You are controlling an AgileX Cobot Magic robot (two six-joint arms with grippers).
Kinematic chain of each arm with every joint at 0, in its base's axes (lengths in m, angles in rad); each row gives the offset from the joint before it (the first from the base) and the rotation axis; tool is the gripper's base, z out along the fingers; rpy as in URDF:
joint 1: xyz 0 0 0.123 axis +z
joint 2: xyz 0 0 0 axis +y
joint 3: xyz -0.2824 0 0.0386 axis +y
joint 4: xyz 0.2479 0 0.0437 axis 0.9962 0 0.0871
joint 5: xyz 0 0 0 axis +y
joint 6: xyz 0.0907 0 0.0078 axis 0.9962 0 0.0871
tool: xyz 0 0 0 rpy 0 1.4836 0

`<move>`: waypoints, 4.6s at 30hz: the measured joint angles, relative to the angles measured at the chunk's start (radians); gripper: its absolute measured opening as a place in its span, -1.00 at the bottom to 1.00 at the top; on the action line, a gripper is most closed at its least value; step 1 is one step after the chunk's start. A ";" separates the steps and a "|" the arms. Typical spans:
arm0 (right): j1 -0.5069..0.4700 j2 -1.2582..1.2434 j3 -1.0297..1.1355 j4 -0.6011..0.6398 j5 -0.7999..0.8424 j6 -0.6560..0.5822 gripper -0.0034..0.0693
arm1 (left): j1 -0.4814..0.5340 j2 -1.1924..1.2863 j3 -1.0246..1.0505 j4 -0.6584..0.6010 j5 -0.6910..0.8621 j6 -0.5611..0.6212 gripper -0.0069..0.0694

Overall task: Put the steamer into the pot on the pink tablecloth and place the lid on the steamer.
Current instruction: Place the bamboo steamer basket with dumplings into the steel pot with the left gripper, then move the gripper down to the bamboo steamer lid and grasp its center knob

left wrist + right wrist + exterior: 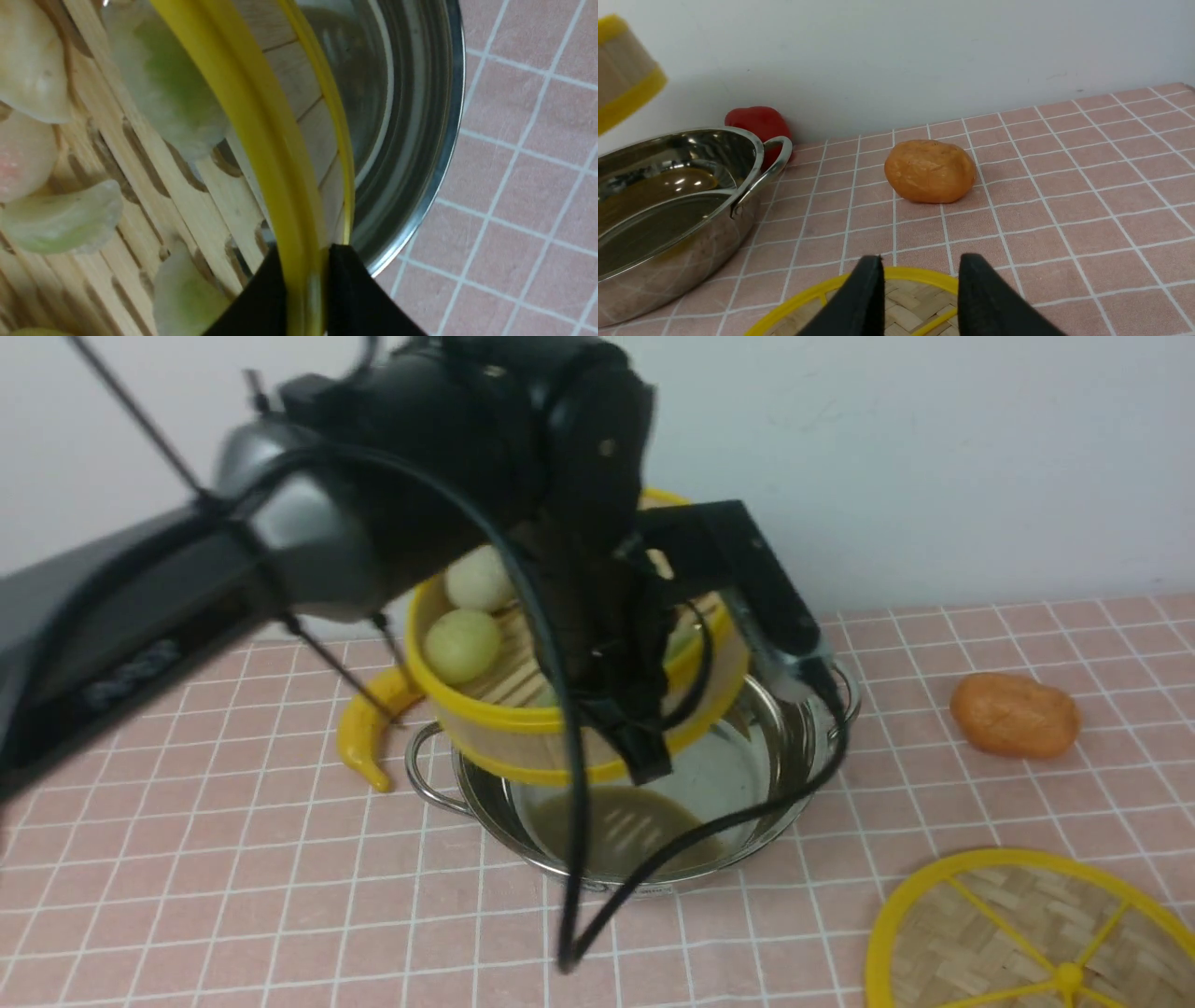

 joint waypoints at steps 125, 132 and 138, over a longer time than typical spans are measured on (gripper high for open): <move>0.000 0.000 0.000 0.000 -0.001 0.000 -0.24 | 0.756 -1.880 1.760 -0.075 -0.905 -0.484 -0.57; 0.000 0.000 -0.029 0.014 -0.068 0.007 -0.24 | 0.756 -1.880 1.760 -0.075 -0.905 -0.484 -0.54; 0.000 -0.002 -0.245 0.037 -0.083 0.014 -0.24 | 0.756 -1.880 1.760 -0.075 -0.905 -0.484 -0.51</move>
